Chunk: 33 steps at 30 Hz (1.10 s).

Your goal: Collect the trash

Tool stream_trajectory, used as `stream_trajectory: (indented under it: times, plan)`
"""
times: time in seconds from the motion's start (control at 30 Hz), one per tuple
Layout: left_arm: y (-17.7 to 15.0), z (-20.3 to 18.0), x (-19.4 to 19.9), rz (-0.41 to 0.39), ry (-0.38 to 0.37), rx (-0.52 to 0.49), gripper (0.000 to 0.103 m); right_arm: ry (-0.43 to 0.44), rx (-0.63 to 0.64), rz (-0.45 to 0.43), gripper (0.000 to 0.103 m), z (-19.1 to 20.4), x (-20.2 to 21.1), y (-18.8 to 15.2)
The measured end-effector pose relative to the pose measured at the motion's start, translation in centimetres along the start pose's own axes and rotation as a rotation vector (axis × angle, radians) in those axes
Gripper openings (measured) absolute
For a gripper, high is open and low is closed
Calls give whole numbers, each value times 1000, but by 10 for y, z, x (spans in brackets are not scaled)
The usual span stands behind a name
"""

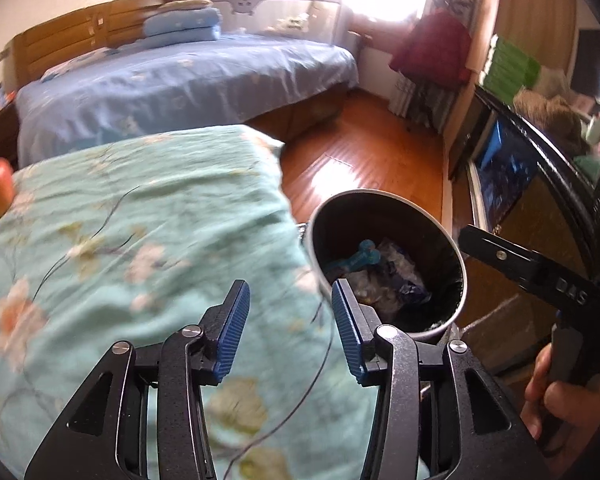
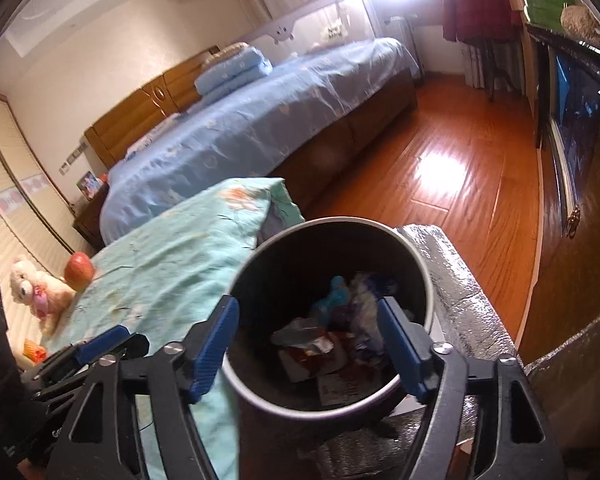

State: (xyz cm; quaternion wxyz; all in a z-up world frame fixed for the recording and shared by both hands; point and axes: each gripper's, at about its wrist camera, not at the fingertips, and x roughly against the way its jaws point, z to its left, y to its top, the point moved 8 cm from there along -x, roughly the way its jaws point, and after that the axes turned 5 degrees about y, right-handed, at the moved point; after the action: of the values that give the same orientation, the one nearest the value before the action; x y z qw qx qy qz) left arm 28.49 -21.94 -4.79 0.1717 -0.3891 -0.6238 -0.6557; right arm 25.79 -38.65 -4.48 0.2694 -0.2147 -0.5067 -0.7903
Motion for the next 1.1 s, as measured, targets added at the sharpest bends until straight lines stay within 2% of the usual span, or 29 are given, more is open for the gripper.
stream_trajectory:
  times: [0.23,0.37,0.4,0.43,0.47,0.5,0.53,0.73,1.1]
  plan:
    - [-18,29,38,-75,35,46,52,1,92,-53,90,39,18,-17]
    - [-16,43,72,-156,58,69,54,0,151,-141,92,60,43,-7]
    - [-15,47,83,-191,73,71,60,2,167,-172,94,66,51,-4]
    - [-15,50,93,-223,89,72,73,5,183,-209,100,72,60,-1]
    - [-16,54,101,-254,114,76,82,5,200,-240,103,76,67,0]
    - [-16,60,107,-281,142,81,97,-1,222,-262,103,81,72,-2]
    - [-19,65,115,-317,172,88,101,-8,236,-267,103,83,73,-4]
    - [-38,84,133,-397,251,118,101,-7,296,-281,103,95,68,-33]
    - [-68,87,155,-445,335,89,101,-1,298,-289,103,98,77,-59]
